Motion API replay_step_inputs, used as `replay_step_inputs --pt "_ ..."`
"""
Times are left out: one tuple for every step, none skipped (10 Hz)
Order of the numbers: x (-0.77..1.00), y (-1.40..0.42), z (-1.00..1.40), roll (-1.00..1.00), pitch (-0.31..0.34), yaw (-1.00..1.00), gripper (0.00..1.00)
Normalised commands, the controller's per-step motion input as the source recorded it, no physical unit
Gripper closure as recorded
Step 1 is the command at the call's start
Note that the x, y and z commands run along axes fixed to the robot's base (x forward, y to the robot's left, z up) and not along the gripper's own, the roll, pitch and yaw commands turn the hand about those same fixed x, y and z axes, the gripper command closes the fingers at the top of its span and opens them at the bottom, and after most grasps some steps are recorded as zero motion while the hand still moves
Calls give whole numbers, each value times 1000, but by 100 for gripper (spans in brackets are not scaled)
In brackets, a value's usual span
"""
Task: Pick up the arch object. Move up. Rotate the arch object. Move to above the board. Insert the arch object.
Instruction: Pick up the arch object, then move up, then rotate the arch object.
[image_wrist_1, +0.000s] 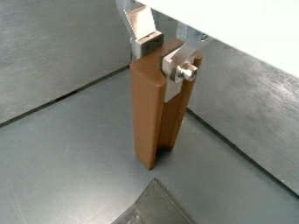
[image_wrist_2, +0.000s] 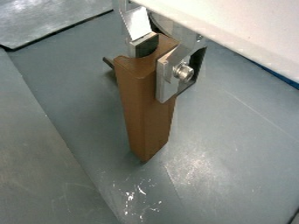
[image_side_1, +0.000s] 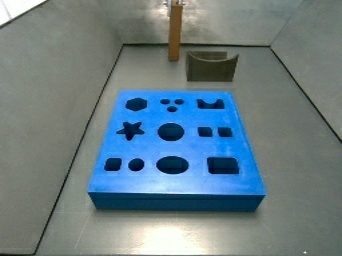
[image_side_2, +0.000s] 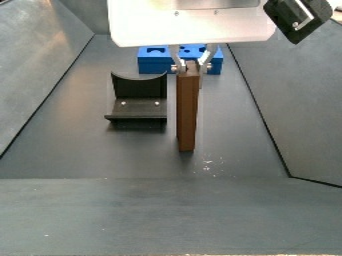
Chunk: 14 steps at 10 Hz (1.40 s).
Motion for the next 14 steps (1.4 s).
replay_step_inputs --pt "0 0 0 0 0 0 100" --pt "0 0 0 0 0 0 100" --pt "0 0 0 0 0 0 100" --pt "0 0 0 0 0 0 100" --pt "0 0 833 0 0 0 100" --pt "2 88 796 33 -6 -19 100" --pt "-2 83 719 37 7 -24 100" --pt "4 45 514 46 36 -31 100" --pt "6 31 349 48 57 -28 100" --pt "-479 -1000 523 0 0 0 100" --pt "-478 -1000 474 10 -22 20 100" --pt "-484 -1000 473 35 -51 29 100" --pt "-481 -1000 424 81 -46 35 100" --pt "-450 -1000 367 115 -27 34 100"
